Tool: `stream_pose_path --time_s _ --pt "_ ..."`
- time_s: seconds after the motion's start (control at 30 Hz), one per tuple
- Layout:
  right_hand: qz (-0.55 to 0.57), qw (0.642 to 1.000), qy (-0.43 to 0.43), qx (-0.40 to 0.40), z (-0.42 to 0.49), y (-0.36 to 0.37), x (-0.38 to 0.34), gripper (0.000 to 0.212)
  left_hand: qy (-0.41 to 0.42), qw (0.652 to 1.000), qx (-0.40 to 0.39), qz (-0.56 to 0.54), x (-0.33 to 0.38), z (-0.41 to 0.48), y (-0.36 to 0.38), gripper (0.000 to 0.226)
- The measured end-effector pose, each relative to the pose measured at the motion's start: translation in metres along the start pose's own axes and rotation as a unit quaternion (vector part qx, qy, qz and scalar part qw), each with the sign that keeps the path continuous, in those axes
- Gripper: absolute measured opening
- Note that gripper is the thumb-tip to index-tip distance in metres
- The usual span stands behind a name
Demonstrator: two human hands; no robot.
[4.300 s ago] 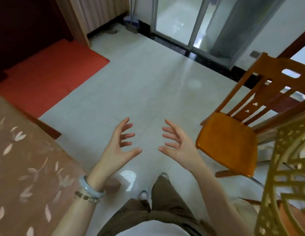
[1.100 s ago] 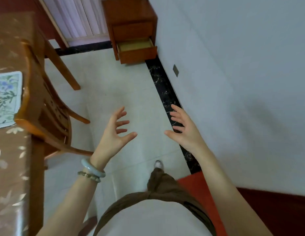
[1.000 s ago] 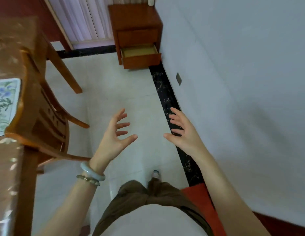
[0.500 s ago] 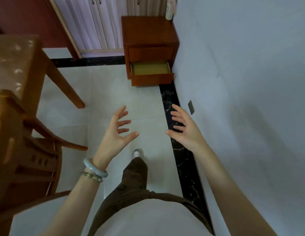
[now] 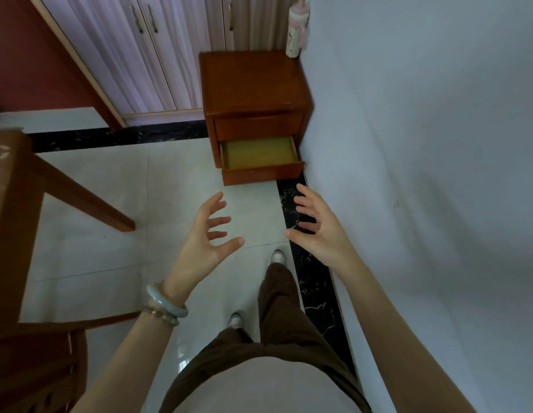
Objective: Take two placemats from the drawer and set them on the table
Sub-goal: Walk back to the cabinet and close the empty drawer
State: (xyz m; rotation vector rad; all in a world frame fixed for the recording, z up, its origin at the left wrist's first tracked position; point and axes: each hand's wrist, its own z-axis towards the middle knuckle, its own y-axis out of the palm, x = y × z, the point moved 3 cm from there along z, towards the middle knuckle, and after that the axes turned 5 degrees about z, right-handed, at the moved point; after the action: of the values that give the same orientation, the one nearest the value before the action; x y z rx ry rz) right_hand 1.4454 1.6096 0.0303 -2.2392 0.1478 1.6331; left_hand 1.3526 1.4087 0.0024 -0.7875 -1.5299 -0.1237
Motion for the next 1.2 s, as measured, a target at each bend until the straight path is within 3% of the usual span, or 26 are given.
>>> stream_pose_path --time_s 0.4,0.7,0.9,1.2 --pt "-0.021 0.998 -0.014 -0.054 0.245 -0.096 -0.033 0.08 -0.038 0.995 0.094 -0.008 0.038 0.236 0.009 0.082" --pt "-0.038 0.996 0.014 -0.085 0.357 -0.11 -0.039 0.08 -0.065 0.994 0.084 0.009 0.035 0.339 0.004 0.086" --pt "-0.028 0.997 0.021 -0.063 0.419 -0.103 -0.039 0.081 -0.057 0.997 0.043 0.007 0.024 0.406 -0.011 0.08" --pt "-0.024 0.998 0.029 -0.056 0.468 -0.099 -0.036 0.083 -0.067 0.997 0.023 0.02 0.016 0.465 -0.01 0.084"
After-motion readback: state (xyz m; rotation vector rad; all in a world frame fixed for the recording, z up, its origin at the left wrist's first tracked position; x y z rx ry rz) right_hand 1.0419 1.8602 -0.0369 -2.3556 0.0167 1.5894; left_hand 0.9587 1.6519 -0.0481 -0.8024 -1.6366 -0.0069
